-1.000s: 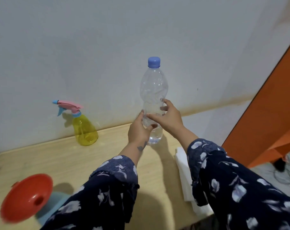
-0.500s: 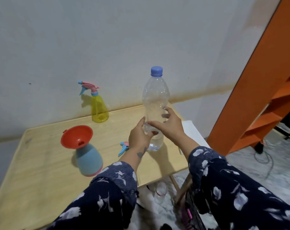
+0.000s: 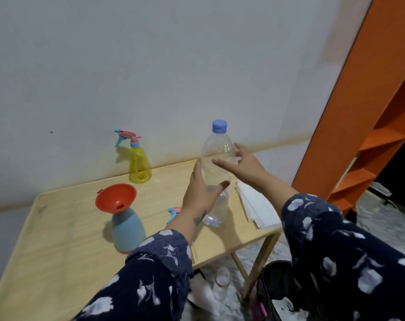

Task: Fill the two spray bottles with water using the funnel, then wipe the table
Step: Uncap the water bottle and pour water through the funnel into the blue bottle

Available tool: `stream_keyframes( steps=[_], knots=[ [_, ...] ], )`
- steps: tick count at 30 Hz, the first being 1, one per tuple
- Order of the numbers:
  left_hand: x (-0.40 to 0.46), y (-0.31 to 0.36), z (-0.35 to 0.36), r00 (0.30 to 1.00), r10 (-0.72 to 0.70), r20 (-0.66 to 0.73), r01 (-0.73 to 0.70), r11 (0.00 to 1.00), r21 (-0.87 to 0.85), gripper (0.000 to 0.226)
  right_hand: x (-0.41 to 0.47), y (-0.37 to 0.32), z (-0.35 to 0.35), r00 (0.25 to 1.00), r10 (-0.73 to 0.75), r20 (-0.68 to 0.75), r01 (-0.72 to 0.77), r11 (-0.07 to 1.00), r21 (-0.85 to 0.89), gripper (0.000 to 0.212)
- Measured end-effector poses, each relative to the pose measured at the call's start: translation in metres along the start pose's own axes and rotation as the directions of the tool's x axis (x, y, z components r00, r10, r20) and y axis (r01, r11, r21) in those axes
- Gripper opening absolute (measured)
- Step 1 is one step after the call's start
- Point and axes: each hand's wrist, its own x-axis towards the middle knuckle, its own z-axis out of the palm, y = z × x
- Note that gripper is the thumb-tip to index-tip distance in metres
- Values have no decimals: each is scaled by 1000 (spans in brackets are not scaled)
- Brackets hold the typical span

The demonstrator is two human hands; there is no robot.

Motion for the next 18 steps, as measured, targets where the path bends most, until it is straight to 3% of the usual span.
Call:
stream_keyframes(
  steps=[3, 6, 10, 13, 15, 18],
  knots=[
    [9, 32, -9, 991, 109, -71, -103, 991, 87, 96, 10, -43, -22, 989, -124, -75, 104, 970, -222, 70],
    [22, 54, -17, 986, 146, -75, -135, 981, 140, 89, 21, -82, -28, 965, -241, -106, 162, 860, -483, 40],
    [29, 58, -23, 989, 137, -60, -126, 980, 155, 82, 34, -104, -22, 965, -249, -85, 113, 684, -721, 44],
    [30, 55, -23, 989, 140, -51, -133, 984, 115, 80, 38, -107, -17, 972, -223, -69, 83, 607, -790, 42],
    [32, 55, -26, 991, 128, -27, -125, 988, 90, 80, 39, -108, -19, 977, -213, 23, 142, 562, -815, 33],
    [34, 51, -33, 994, 109, 11, -109, 993, 34, 79, 37, -110, -31, 967, -168, 193, 255, 639, -726, 30]
  ],
)
